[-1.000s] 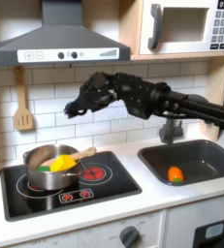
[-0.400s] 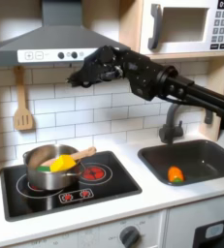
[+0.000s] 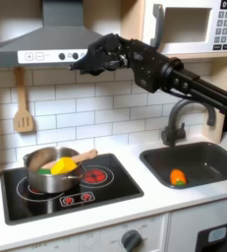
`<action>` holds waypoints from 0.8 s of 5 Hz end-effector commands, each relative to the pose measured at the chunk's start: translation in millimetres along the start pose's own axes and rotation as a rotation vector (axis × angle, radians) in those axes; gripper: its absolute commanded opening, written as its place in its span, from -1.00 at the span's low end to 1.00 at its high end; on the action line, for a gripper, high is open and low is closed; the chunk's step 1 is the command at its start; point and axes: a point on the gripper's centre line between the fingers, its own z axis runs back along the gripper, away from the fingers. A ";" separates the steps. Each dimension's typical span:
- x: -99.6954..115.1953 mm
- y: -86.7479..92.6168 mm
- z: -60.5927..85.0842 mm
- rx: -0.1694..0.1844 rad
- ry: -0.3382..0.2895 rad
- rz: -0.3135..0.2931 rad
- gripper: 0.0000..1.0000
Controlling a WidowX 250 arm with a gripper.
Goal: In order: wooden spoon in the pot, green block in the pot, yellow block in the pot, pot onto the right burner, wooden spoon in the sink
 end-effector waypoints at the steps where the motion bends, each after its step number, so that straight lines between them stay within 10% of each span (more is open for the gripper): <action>1: 9.2 -0.9 3.1 0.001 -0.014 -0.009 -1.00; 4: 11.7 3.9 0.2 0.022 -0.003 -0.010 -1.00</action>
